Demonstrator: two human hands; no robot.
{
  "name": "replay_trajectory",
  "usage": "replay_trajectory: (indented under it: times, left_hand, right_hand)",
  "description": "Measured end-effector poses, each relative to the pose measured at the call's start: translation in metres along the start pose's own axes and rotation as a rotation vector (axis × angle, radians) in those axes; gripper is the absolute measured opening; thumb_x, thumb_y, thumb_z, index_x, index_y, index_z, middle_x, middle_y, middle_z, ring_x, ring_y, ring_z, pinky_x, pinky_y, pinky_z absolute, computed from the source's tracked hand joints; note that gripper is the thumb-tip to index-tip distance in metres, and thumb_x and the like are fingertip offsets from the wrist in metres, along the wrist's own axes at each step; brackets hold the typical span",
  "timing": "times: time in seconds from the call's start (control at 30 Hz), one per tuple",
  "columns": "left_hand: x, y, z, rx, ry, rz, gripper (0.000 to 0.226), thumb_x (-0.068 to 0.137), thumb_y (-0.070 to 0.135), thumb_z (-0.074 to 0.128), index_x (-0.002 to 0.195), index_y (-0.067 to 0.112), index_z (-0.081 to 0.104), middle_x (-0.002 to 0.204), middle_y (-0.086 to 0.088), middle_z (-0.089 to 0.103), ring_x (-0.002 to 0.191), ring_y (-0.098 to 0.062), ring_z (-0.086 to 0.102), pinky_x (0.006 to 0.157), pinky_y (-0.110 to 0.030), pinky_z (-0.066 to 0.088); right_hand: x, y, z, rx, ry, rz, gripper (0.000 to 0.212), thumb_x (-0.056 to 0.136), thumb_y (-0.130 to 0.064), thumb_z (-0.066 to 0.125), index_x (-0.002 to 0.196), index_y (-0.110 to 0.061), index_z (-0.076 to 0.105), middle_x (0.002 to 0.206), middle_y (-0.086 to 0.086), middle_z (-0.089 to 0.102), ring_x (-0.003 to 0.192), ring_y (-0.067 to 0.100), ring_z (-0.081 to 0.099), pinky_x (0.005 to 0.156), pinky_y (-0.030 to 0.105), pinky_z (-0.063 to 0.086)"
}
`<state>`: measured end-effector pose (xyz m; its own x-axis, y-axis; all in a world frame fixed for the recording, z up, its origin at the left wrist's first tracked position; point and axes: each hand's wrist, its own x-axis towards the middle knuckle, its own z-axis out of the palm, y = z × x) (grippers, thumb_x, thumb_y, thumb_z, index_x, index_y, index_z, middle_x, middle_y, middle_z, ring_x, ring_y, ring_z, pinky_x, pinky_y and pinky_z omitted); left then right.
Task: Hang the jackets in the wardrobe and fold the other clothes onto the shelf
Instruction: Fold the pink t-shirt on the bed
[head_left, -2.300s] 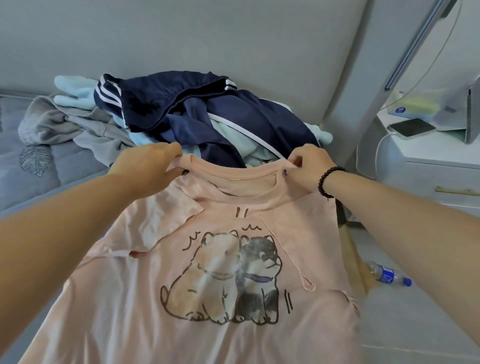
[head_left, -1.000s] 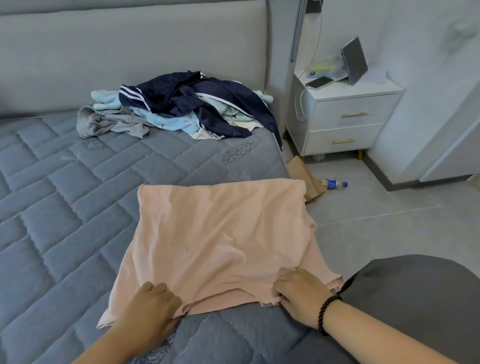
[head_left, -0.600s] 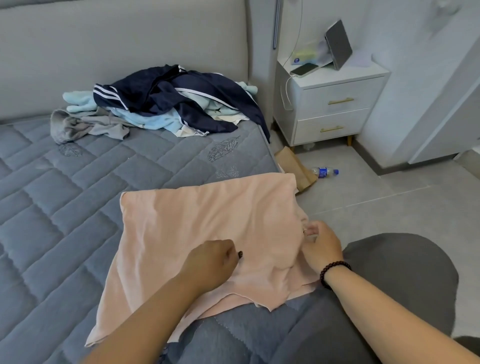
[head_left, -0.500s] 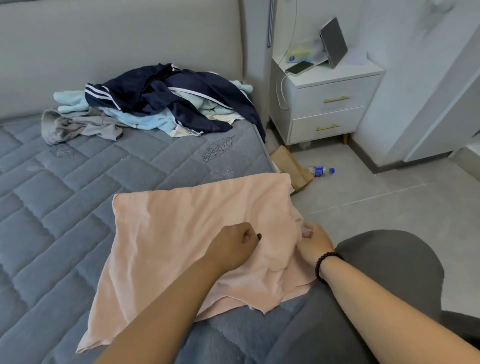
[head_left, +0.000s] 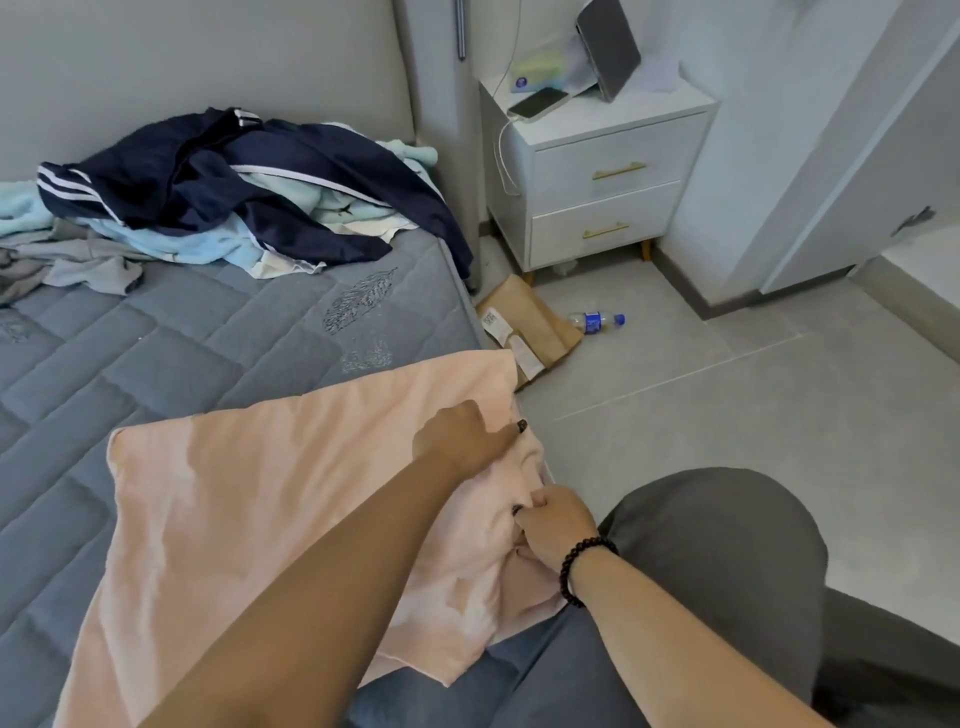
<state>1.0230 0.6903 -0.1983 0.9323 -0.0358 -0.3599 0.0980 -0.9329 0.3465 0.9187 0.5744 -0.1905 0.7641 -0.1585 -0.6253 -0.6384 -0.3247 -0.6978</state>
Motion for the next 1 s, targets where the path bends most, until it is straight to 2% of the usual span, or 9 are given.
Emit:
replay_trajectory:
  times: [0.1, 0.17, 0.33, 0.43, 0.57, 0.67, 0.77, 0.9, 1.0]
  left_hand:
    - [0.011, 0.006, 0.010, 0.227, 0.001, 0.066, 0.049, 0.086, 0.060, 0.046, 0.108, 0.016, 0.053, 0.108, -0.006, 0.064, 0.098, -0.031, 0.061, 0.067, -0.032, 0.039]
    - [0.014, 0.006, 0.017, 0.247, 0.047, 0.128, 0.033, 0.095, 0.046, 0.039, 0.097, 0.015, 0.050, 0.106, -0.011, 0.066, 0.094, -0.034, 0.061, 0.065, -0.032, 0.037]
    - [0.003, -0.003, 0.030, 0.042, 0.213, 0.221, 0.026, 0.100, 0.035, 0.038, 0.082, 0.017, 0.039, 0.074, -0.005, 0.061, 0.071, -0.035, 0.059, 0.056, -0.033, 0.031]
    - [-0.007, -0.007, 0.035, -0.136, 0.254, 0.201, 0.026, 0.101, 0.029, 0.042, 0.081, 0.013, 0.043, 0.066, 0.000, 0.053, 0.066, -0.033, 0.058, 0.057, -0.036, 0.036]
    - [-0.019, -0.010, 0.032, -0.257, 0.289, 0.266, 0.013, 0.098, 0.016, 0.045, 0.095, 0.015, 0.058, 0.089, 0.007, 0.058, 0.084, -0.020, 0.058, 0.069, -0.027, 0.037]
    - [-0.040, -0.027, 0.033, -0.130, 0.348, 0.366, 0.034, 0.094, 0.022, 0.043, 0.120, 0.012, 0.063, 0.125, -0.002, 0.059, 0.119, -0.023, 0.054, 0.097, -0.032, 0.041]
    - [-0.074, -0.058, 0.048, 0.122, 0.302, 0.237, 0.058, 0.097, 0.044, 0.022, 0.150, 0.025, 0.034, 0.161, -0.001, 0.020, 0.149, -0.020, 0.013, 0.120, -0.042, 0.015]
    - [-0.089, -0.074, 0.061, 0.257, 0.303, 0.181, 0.061, 0.096, 0.049, 0.019, 0.153, 0.027, 0.021, 0.162, -0.003, 0.013, 0.149, -0.024, 0.012, 0.119, -0.049, 0.011]
    - [-0.085, -0.070, 0.062, 0.263, 0.314, 0.172, 0.061, 0.096, 0.048, 0.019, 0.153, 0.026, 0.019, 0.162, -0.003, 0.012, 0.149, -0.024, 0.011, 0.119, -0.051, 0.014]
  right_hand:
    - [0.001, 0.006, -0.010, 0.087, -0.017, 0.093, 0.019, 0.077, 0.001, 0.056, 0.064, -0.010, 0.064, 0.076, 0.017, 0.071, 0.075, 0.033, 0.069, 0.073, 0.047, 0.059]
    - [0.002, 0.013, -0.016, 0.081, -0.012, 0.096, 0.018, 0.078, -0.003, 0.056, 0.067, -0.007, 0.070, 0.069, 0.013, 0.072, 0.069, 0.029, 0.068, 0.072, 0.043, 0.060]
    - [0.003, 0.029, -0.024, 0.145, -0.032, 0.062, 0.025, 0.083, -0.006, 0.061, 0.061, -0.017, 0.066, 0.060, -0.004, 0.068, 0.062, 0.013, 0.062, 0.067, 0.029, 0.052]
    - [0.004, 0.032, -0.021, 0.194, -0.143, 0.037, 0.009, 0.075, -0.010, 0.069, 0.081, -0.014, 0.066, 0.075, -0.005, 0.068, 0.077, 0.012, 0.064, 0.076, 0.029, 0.054]
    - [0.011, 0.028, -0.017, 0.144, -0.139, 0.083, 0.019, 0.080, -0.018, 0.069, 0.091, -0.023, 0.055, 0.086, 0.001, 0.065, 0.085, 0.021, 0.067, 0.077, 0.039, 0.058]
    - [0.015, 0.023, -0.017, 0.011, -0.070, 0.091, 0.010, 0.086, -0.015, 0.060, 0.086, -0.019, 0.051, 0.096, 0.011, 0.066, 0.087, 0.032, 0.067, 0.078, 0.047, 0.057]
    - [0.016, 0.016, -0.018, -0.146, -0.112, 0.074, 0.020, 0.088, -0.011, 0.055, 0.107, -0.012, 0.050, 0.111, 0.010, 0.060, 0.096, 0.028, 0.063, 0.083, 0.040, 0.055]
    - [0.021, -0.004, -0.017, -0.436, -0.136, 0.008, 0.066, 0.088, -0.009, 0.050, 0.147, -0.010, 0.022, 0.133, 0.010, 0.050, 0.117, 0.027, 0.053, 0.097, 0.037, 0.047]
    - [0.022, -0.013, -0.017, -0.590, -0.161, 0.007, 0.081, 0.088, -0.014, 0.052, 0.150, -0.004, 0.002, 0.136, 0.012, 0.049, 0.121, 0.028, 0.052, 0.094, 0.037, 0.045]
